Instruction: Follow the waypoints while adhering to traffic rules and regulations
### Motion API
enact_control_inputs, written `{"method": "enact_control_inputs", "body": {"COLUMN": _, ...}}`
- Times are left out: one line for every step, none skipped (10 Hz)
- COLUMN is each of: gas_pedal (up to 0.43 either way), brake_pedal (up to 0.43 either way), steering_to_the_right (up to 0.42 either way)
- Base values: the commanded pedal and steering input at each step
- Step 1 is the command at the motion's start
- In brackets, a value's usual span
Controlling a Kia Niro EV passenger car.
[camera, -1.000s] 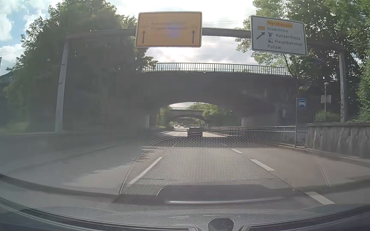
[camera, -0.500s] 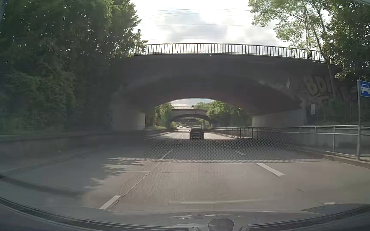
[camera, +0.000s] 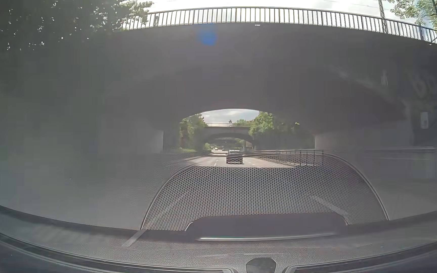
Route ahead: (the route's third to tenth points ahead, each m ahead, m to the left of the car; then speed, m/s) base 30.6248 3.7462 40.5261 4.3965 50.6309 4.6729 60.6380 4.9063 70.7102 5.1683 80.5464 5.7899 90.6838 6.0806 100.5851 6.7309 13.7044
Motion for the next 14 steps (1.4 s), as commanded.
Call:
{"method": "enact_control_inputs", "body": {"gas_pedal": 0.098, "brake_pedal": 0.0, "steering_to_the_right": -0.008}}
{"method": "enact_control_inputs", "body": {"gas_pedal": 0.098, "brake_pedal": 0.0, "steering_to_the_right": -0.008}}
{"method": "enact_control_inputs", "body": {"gas_pedal": 0.098, "brake_pedal": 0.0, "steering_to_the_right": -0.007}}
{"method": "enact_control_inputs", "body": {"gas_pedal": 0.098, "brake_pedal": 0.0, "steering_to_the_right": -0.006}}
{"method": "enact_control_inputs", "body": {"gas_pedal": 0.098, "brake_pedal": 0.0, "steering_to_the_right": -0.006}}
{"method": "enact_control_inputs", "body": {"gas_pedal": 0.098, "brake_pedal": 0.0, "steering_to_the_right": -0.006}}
{"method": "enact_control_inputs", "body": {"gas_pedal": 0.098, "brake_pedal": 0.0, "steering_to_the_right": -0.006}}
{"method": "enact_control_inputs", "body": {"gas_pedal": 0.098, "brake_pedal": 0.0, "steering_to_the_right": -0.006}}
{"method": "enact_control_inputs", "body": {"gas_pedal": 0.098, "brake_pedal": 0.0, "steering_to_the_right": -0.006}}
{"method": "enact_control_inputs", "body": {"gas_pedal": 0.098, "brake_pedal": 0.0, "steering_to_the_right": -0.006}}
{"method": "enact_control_inputs", "body": {"gas_pedal": 0.098, "brake_pedal": 0.0, "steering_to_the_right": -0.006}}
{"method": "enact_control_inputs", "body": {"gas_pedal": 0.098, "brake_pedal": 0.0, "steering_to_the_right": -0.005}}
{"method": "enact_control_inputs", "body": {"gas_pedal": 0.098, "brake_pedal": 0.0, "steering_to_the_right": -0.005}}
{"method": "enact_control_inputs", "body": {"gas_pedal": 0.098, "brake_pedal": 0.0, "steering_to_the_right": -0.005}}
